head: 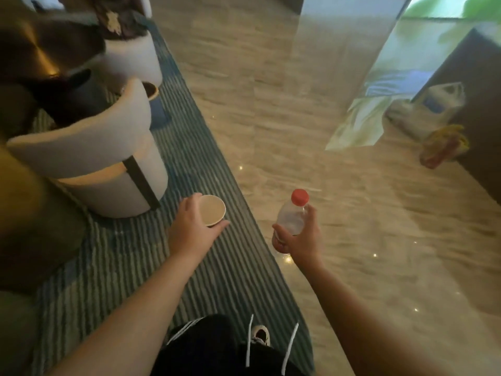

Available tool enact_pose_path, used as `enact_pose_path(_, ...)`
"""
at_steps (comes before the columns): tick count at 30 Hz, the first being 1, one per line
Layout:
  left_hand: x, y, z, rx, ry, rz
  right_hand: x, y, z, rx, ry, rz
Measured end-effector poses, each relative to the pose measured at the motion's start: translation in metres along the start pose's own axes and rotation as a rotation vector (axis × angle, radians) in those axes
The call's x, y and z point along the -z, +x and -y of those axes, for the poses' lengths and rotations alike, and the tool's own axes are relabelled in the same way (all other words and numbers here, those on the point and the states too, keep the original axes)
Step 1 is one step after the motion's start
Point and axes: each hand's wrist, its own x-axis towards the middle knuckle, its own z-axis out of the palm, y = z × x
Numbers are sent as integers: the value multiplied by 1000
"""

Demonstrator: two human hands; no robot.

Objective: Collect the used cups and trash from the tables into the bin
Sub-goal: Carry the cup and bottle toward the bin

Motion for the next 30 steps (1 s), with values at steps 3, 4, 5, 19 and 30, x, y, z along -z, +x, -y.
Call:
enact_pose_path(3,-19,54,-16,38,8,-24,-2,67,9,10,15,56)
enact_pose_path(4,-26,73,-19,49,11,-37,-5,89,11,13,31,79)
enact_pose_path(5,-33,93,-20,59,12,-51,-10,112,13,20,36,98)
enact_pose_path(19,-101,514,23,221,-3,-216,-171,556,139,214,-91,245)
enact_pose_path(30,-68,756,99,475,20,-384,-382,793,283,342,-53,487)
